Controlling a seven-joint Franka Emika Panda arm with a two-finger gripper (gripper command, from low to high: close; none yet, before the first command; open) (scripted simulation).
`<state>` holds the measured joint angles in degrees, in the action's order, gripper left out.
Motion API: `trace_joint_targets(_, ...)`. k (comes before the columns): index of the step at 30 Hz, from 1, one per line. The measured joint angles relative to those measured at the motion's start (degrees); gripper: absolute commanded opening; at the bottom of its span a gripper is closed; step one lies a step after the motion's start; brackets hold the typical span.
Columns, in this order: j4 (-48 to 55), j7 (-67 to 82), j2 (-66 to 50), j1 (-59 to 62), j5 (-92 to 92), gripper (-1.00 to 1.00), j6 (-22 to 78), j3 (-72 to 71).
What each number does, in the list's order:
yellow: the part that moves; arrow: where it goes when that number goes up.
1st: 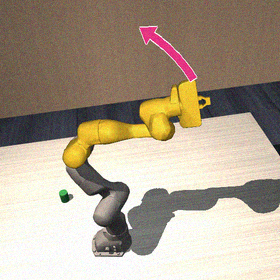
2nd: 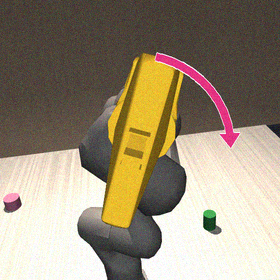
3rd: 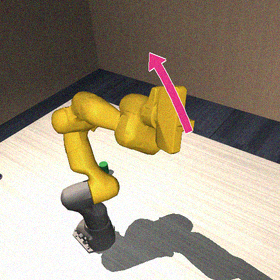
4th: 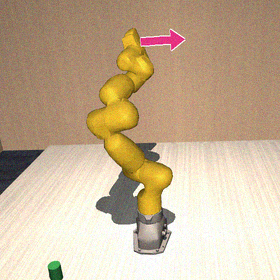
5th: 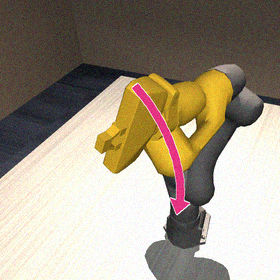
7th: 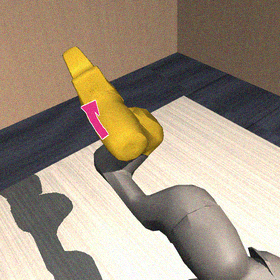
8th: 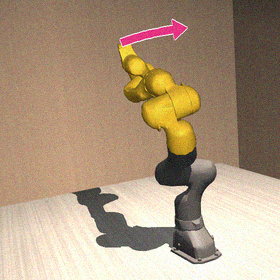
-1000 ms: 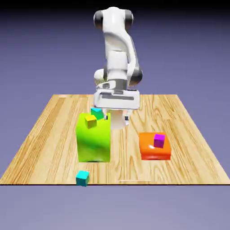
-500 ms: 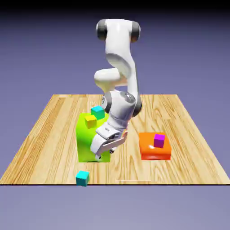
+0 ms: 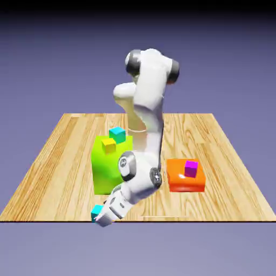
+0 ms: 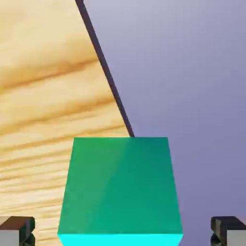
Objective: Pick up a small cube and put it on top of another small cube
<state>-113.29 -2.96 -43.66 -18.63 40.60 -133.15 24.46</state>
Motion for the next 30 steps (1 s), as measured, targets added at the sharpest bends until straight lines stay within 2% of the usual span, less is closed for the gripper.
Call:
trace_joint_targets(7,0.0,1.0,7.6,-2.8,-3.7,-1.0,8.1,-2.8)
trace_joint_targets(27,-9.4,-34.1,49.0,15.4,-35.3,-1.0,57.8,-18.4)
trace_joint_targets(30,-13.4,-34.5,52.0,16.9,-32.5,-1.0,61.0,-12.5)
